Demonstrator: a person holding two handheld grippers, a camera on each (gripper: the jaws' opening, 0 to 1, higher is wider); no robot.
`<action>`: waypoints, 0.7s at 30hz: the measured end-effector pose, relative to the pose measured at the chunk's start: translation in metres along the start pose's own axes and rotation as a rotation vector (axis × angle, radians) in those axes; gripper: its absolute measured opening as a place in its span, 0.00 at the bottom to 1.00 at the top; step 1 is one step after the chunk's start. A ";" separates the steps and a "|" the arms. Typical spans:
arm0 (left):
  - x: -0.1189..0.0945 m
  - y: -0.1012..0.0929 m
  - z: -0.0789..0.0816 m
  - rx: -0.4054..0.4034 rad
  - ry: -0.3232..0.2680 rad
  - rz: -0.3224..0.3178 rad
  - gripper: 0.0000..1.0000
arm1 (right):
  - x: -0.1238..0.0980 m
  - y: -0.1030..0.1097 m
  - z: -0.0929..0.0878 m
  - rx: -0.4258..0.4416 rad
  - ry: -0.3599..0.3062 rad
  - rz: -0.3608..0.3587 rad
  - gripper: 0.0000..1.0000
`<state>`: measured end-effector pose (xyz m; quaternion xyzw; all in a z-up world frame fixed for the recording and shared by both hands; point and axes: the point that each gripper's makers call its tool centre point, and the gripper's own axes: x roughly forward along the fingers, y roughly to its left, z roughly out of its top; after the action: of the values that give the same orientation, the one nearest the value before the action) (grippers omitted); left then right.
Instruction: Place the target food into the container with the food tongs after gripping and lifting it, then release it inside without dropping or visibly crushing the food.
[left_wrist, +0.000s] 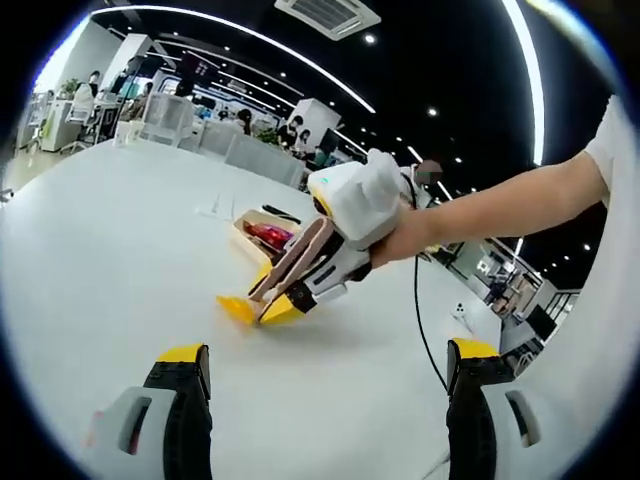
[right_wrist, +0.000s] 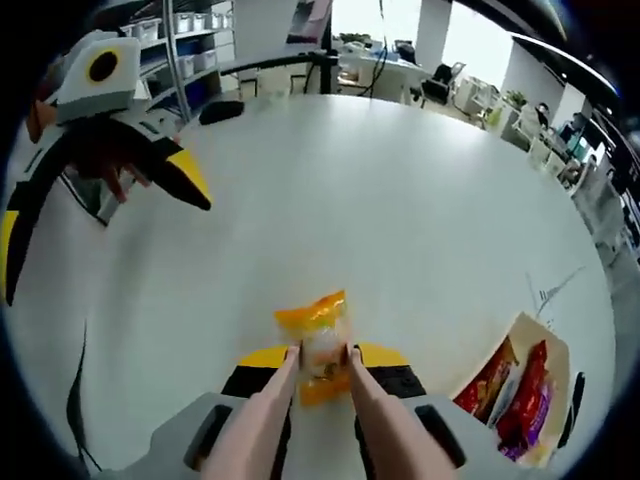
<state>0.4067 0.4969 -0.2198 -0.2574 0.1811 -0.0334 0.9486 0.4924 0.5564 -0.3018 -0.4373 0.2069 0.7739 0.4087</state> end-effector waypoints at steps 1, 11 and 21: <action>0.000 0.000 -0.001 0.002 0.001 -0.002 0.99 | 0.000 -0.002 -0.001 0.007 -0.001 -0.004 0.22; -0.006 -0.002 -0.002 0.012 0.003 0.005 0.99 | 0.003 -0.003 0.001 0.161 -0.051 -0.056 0.20; -0.026 -0.001 0.002 0.018 -0.024 0.039 0.99 | -0.006 0.014 0.013 0.188 -0.079 -0.043 0.18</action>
<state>0.3837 0.5009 -0.2090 -0.2455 0.1742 -0.0137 0.9535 0.4760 0.5538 -0.2902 -0.3705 0.2528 0.7589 0.4722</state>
